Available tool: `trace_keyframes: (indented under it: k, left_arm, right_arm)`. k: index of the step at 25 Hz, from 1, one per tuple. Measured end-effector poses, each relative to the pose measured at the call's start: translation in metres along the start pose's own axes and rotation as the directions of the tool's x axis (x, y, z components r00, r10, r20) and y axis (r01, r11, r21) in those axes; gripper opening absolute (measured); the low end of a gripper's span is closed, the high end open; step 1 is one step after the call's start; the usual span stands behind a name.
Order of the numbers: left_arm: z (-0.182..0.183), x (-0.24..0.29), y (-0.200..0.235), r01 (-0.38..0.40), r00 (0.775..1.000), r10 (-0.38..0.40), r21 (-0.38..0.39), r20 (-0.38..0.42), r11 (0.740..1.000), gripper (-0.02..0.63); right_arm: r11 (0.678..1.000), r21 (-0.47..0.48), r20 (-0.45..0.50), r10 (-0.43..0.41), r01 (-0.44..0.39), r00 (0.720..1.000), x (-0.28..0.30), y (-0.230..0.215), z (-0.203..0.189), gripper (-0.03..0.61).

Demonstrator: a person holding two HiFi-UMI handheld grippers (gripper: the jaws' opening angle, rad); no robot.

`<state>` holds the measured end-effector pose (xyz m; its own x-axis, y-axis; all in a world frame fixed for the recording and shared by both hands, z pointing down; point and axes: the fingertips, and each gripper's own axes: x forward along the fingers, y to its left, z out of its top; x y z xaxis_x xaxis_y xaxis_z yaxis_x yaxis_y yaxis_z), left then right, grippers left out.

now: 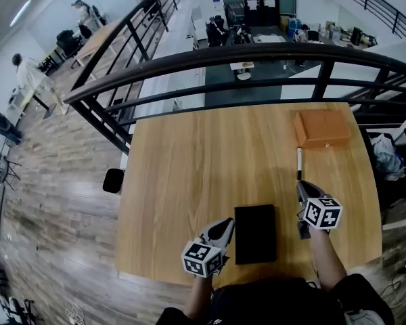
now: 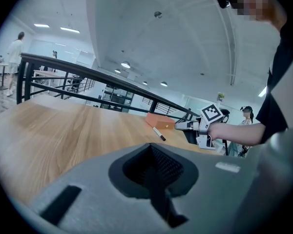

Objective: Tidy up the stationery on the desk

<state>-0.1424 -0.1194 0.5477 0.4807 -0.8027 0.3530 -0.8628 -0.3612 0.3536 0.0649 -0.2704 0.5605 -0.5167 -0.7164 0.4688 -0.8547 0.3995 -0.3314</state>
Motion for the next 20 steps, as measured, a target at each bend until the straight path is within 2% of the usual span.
trace_keyframes:
  k: [10,20]
  left_arm:
    - [0.004,0.002,0.029,-0.057,0.998,0.057,-0.009,-0.001,0.998,-0.002]
    - [0.002,-0.001,0.05,-0.108,0.994,0.108,-0.015,-0.02,0.994,-0.002]
  right_arm:
    - [0.996,-0.028,-0.03,-0.088,0.087,0.996,0.037,-0.031,0.007,0.058]
    - [0.977,-0.074,-0.101,-0.205,0.198,0.974,0.073,-0.07,0.0,0.089]
